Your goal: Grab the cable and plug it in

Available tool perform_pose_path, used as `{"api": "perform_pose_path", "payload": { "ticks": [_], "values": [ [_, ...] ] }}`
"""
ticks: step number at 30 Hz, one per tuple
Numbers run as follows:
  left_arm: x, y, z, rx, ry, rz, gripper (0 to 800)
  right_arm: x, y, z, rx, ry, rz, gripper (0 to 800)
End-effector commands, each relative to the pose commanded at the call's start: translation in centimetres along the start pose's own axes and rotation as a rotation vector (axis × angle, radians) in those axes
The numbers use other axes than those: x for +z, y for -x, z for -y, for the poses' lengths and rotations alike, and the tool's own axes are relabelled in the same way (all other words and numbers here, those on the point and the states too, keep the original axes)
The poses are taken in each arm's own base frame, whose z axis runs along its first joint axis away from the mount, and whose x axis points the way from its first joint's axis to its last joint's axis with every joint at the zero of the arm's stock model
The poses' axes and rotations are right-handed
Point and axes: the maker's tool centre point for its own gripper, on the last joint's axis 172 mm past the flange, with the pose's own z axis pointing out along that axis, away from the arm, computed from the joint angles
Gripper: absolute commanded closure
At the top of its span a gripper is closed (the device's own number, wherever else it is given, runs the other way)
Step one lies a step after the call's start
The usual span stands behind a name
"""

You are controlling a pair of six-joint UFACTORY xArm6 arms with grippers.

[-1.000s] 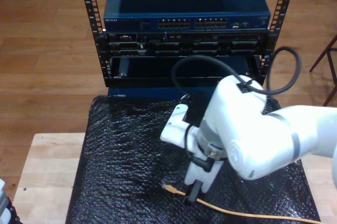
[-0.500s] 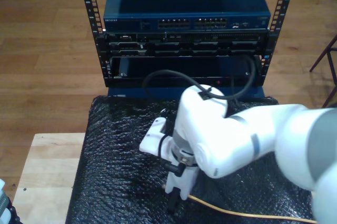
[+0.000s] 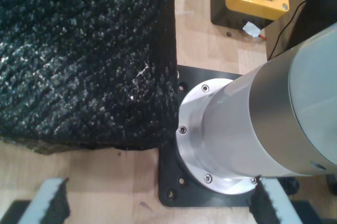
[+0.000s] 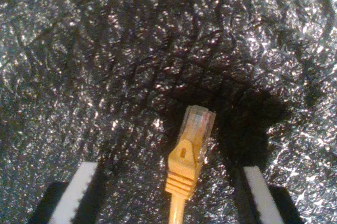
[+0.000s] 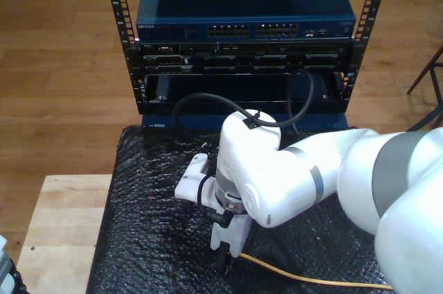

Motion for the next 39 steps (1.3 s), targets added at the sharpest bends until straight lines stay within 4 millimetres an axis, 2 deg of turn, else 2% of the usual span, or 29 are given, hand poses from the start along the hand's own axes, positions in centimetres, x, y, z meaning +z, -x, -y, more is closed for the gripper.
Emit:
{"api": "perform_pose_path", "payload": {
  "ticks": [4, 7, 23, 27, 32, 39],
  "values": [
    [0.0, 0.0, 0.0, 0.0, 0.0, 0.0, 0, 0.1, 0.1, 0.0, -0.004, 0.003, 0.004, 327],
    [0.0, 0.0, 0.0, 0.0, 0.0, 0.0, 0, 0.1, 0.2, -0.1, -0.008, 0.006, 0.007, 347],
    [0.0, 0.0, 0.0, 0.0, 0.0, 0.0, 0, -0.7, -0.7, -0.5, -0.014, 0.02, -0.008, 409],
    [0.0, 0.0, 0.0, 0.0, 0.0, 0.0, 0, -0.6, -0.4, -0.6, 0.007, 0.027, 0.001, 414],
    [0.0, 0.0, 0.0, 0.0, 0.0, 0.0, 0, -0.6, 0.5, -1.7, 0.012, 0.092, 0.046, 456],
    [0.0, 0.0, 0.0, 0.002, 0.0, 0.0, 0, -0.6, 0.7, -2.1, 0.016, 0.114, 0.06, 456]
  ]
}}
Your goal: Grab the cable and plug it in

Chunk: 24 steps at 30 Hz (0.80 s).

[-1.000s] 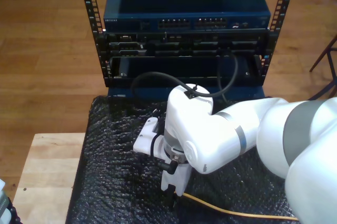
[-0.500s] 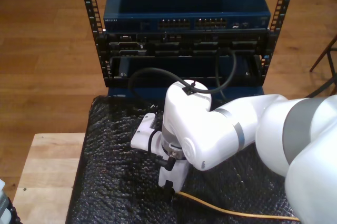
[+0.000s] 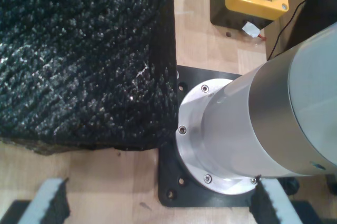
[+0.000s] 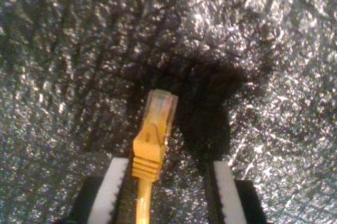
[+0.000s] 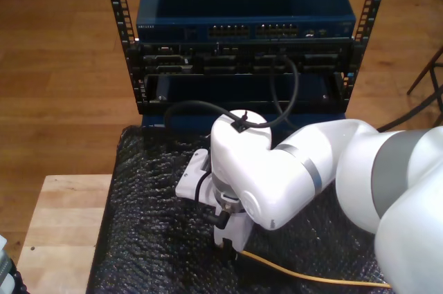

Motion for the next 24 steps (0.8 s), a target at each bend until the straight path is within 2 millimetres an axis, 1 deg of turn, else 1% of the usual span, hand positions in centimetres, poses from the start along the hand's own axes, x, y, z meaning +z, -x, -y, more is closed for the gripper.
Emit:
{"api": "perform_pose_path", "payload": {
  "ticks": [5, 6, 11, 17, 20, 24],
  "values": [
    [0.0, 0.0, 0.0, -0.002, 0.0, 0.0, 0, -0.05, -0.06, 0.04, -0.003, 0.0, 0.0, 464],
    [0.0, 0.0, 0.0, 0.0, 0.0, 0.0, 0, -0.03, -0.05, 0.12, -0.005, -0.001, 0.001, 477],
    [0.1, 0.02, -0.01, -0.003, 0.004, -0.004, 0, 0.08, -0.29, 0.78, -0.023, -0.001, 0.005, 476],
    [0.18, 0.03, -0.02, -0.004, 0.008, -0.007, 0, 0.16, -0.27, 0.88, -0.021, -0.003, 0.007, 476],
    [0.18, 0.03, -0.02, -0.004, 0.008, -0.007, 0, 0.15, -0.32, 0.9, -0.023, -0.001, 0.006, 496],
    [0.18, 0.03, -0.02, -0.004, 0.008, -0.007, 0, 0.21, -0.26, 0.94, -0.023, -0.002, 0.008, 502]
  ]
}}
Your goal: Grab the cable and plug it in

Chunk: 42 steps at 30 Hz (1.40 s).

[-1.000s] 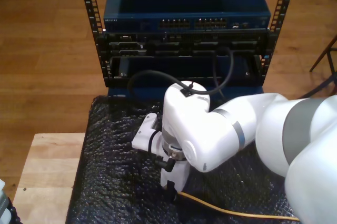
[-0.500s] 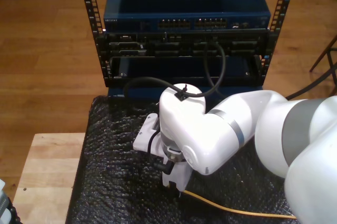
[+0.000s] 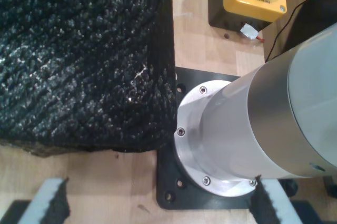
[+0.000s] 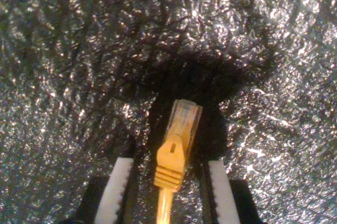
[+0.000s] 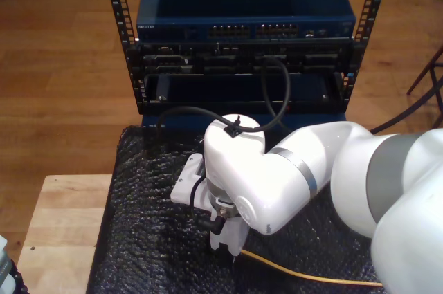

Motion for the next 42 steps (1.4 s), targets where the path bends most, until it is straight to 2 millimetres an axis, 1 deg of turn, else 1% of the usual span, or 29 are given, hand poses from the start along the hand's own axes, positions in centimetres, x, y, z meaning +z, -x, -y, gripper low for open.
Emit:
{"api": "perform_pose_path", "payload": {
  "ticks": [9, 20, 30, 37, 42],
  "values": [
    [0.0, 0.0, 0.0, 0.0, 0.0, 0.0, 0, 0.05, -0.12, 0.37, -0.008, 0.0, 0.001, 510],
    [0.01, -0.03, -0.03, 0.0, 0.001, -0.001, 0, 0.03, -0.25, 0.62, -0.016, 0.003, 0.001, 593],
    [0.02, -0.05, -0.02, 0.001, 0.002, 0.0, 0, 0.03, -0.17, 0.57, -0.016, 0.003, 0.002, 597],
    [-0.04, -0.04, 0.0, 0.001, 0.001, 0.001, 0, -0.04, -0.19, 0.55, -0.015, 0.004, 0.0, 637],
    [-0.04, -0.04, 0.0, 0.001, 0.001, 0.001, 0, -0.24, -0.22, 0.42, -0.024, 0.011, -0.001, 696]
  ]
}}
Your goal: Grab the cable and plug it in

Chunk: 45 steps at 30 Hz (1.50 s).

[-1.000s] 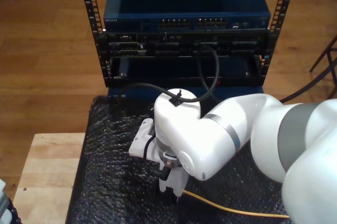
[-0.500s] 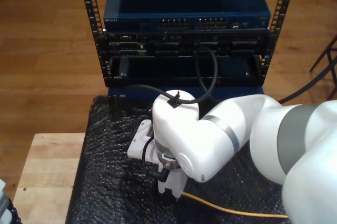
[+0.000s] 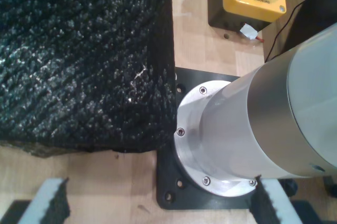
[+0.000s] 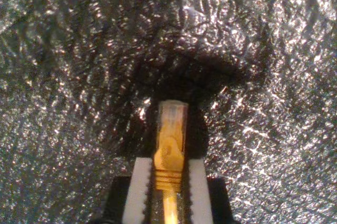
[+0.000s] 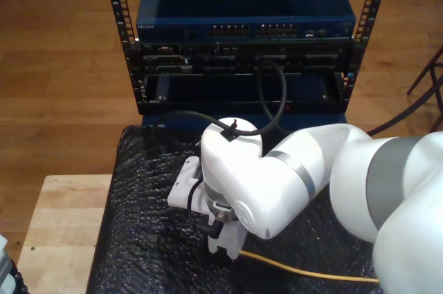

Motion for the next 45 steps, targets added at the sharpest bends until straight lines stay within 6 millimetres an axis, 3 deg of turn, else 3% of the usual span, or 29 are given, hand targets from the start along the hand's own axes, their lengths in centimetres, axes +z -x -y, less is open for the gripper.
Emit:
{"api": "perform_pose_path", "payload": {
  "ticks": [3, 11, 19, 24, 28, 34, 39, 45],
  "values": [
    [0.0, 0.0, 0.0, -0.001, 0.0, -0.002, 0, 0.0, 0.3, -0.6, -0.036, 0.031, 0.015, 755],
    [-0.1, -0.1, -0.1, -0.002, 0.002, -0.003, 0, -1.1, 0.5, -1.9, -0.144, 0.071, 0.014, 787],
    [-0.4, -0.5, 0.2, 0.005, -0.014, -0.009, 0, -4.5, 1.4, -3.9, -0.184, 0.1, -0.031, 792],
    [-1.7, -1.9, 0.9, 0.021, -0.046, -0.04, 0, -6.6, 1.7, -3.4, -0.22, 0.083, -0.062, 792],
    [-2.7, -4.0, 0.9, 0.041, -0.046, -0.093, 0, -7.6, 1.9, -2.6, -0.252, 0.034, -0.093, 792],
    [-2.8, -9.5, 1.9, 0.12, -0.051, -0.233, 0, -8.7, 3.2, -2.2, -0.249, -0.045, -0.123, 792],
    [-1.7, -13.0, 2.9, 0.197, -0.006, -0.254, 0, -10.3, 3.2, -2.6, -0.254, -0.022, -0.152, 792],
    [-0.7, -17.8, 4.4, 0.212, 0.043, -0.268, 0, -10.4, 3.7, -2.1, -0.274, -0.036, -0.142, 792]
  ]
}}
